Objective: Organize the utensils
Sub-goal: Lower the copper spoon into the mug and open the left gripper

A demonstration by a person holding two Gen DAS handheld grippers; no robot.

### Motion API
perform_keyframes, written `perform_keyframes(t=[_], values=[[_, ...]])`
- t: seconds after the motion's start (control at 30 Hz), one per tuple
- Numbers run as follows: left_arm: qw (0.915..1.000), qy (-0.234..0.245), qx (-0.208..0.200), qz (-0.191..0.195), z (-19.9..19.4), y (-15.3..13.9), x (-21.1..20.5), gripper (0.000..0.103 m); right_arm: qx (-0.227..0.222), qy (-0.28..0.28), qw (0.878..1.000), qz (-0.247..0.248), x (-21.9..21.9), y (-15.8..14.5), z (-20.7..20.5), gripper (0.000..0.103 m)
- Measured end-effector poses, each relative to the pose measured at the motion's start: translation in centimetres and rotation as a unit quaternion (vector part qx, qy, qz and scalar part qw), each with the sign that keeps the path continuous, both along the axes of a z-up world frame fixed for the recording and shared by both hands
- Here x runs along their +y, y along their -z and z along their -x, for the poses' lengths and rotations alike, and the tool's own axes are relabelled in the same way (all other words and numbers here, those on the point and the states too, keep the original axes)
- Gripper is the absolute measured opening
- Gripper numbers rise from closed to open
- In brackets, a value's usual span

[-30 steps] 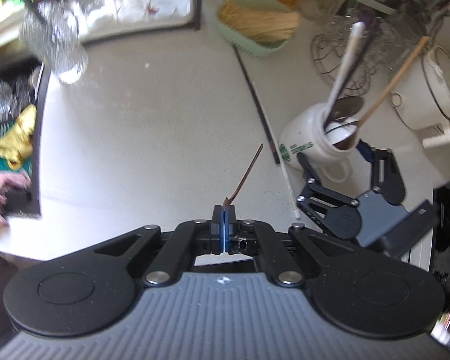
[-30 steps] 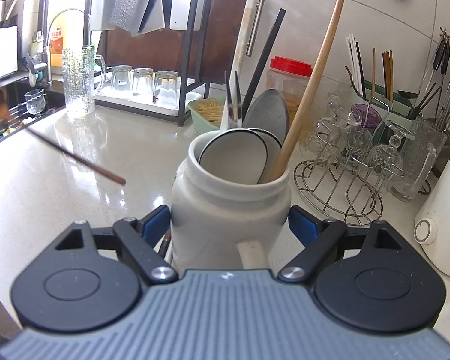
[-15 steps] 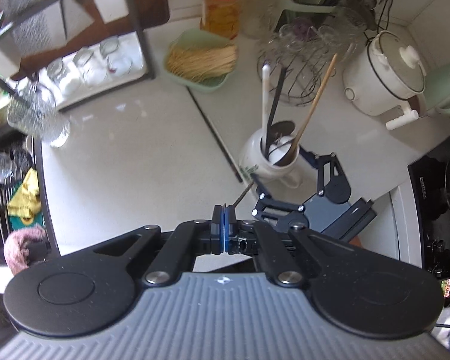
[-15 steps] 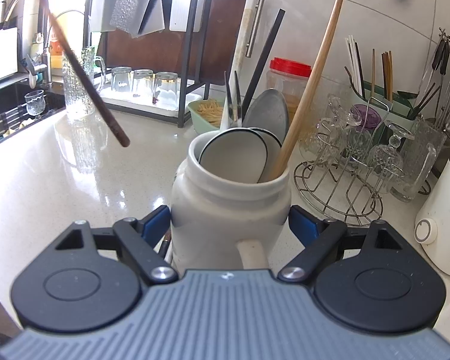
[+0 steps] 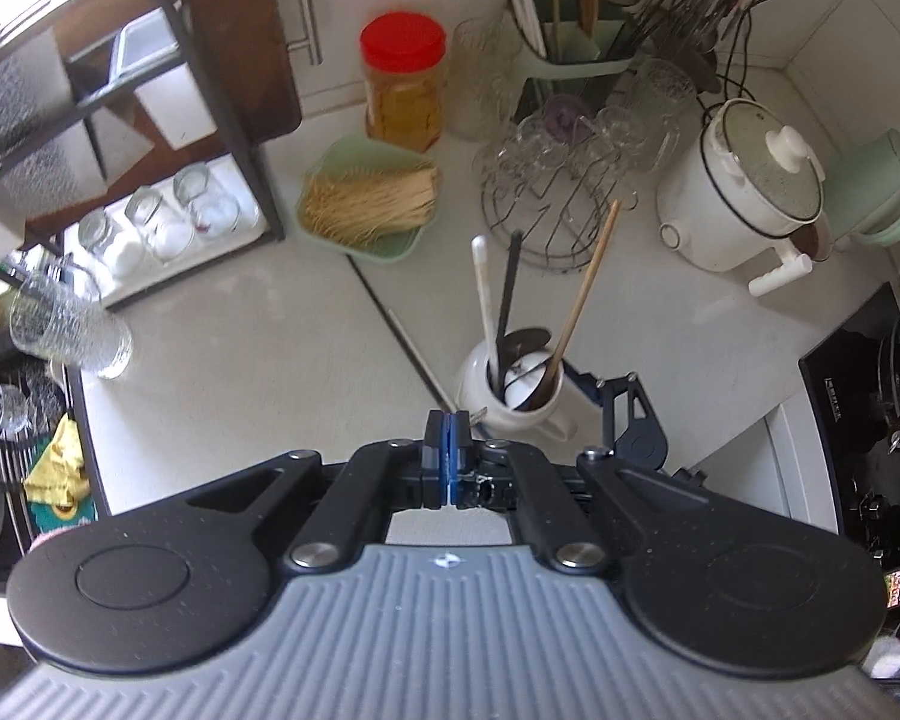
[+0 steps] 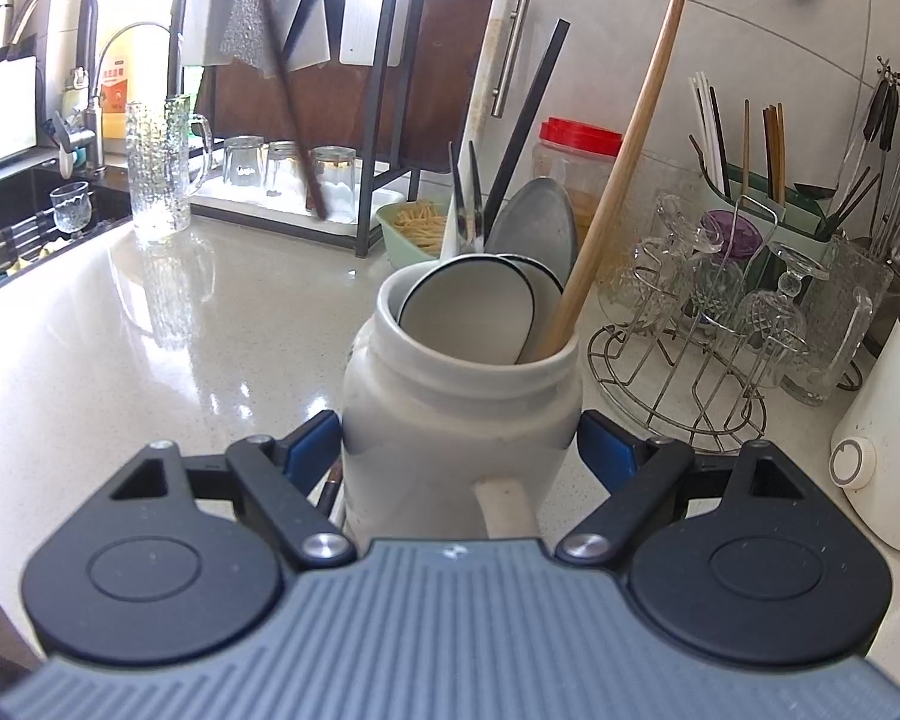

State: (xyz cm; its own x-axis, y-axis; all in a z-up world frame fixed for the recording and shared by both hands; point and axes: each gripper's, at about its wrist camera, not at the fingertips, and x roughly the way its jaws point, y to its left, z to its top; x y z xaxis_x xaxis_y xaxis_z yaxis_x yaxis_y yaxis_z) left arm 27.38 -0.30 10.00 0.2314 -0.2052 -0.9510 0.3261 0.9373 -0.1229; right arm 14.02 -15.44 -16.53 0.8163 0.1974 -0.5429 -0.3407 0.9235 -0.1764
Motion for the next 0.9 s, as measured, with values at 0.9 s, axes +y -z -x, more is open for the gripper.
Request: perform_keyframes(t=[0.9], values=[[0.9992,0.027,0.031,-0.003,-4.3,7.5,-4.0,0.001,0.005,-0.01,1.0,-0.006,-0.4,-0.1,-0.1,0.087]])
